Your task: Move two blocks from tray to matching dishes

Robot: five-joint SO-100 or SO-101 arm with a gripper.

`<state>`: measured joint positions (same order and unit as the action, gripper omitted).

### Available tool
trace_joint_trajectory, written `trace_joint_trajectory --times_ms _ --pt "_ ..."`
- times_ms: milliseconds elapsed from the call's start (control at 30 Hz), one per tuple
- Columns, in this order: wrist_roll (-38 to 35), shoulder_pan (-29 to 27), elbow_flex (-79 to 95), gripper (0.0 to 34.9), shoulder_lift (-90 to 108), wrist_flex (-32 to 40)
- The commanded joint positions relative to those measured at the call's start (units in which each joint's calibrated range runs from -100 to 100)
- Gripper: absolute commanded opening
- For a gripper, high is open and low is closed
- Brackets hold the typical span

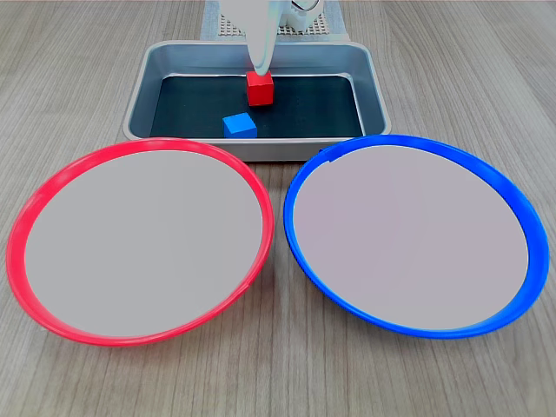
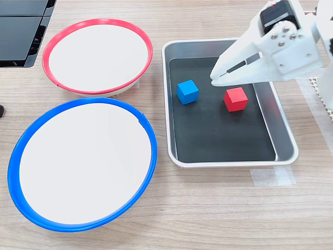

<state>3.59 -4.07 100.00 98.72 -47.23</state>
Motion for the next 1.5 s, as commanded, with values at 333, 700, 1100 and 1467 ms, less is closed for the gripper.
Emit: trace_joint_trajectory --times_ms 333,700,1100,1467 --pt "-0.2 0.2 0.0 0.4 0.3 -0.2" --pt "-0.2 0.2 0.0 0.4 0.3 -0.2" --pt "-0.2 0.2 0.0 0.4 0.3 -0.2" --pt "-5.8 1.9 -1.3 0.3 -1.7 0.9"
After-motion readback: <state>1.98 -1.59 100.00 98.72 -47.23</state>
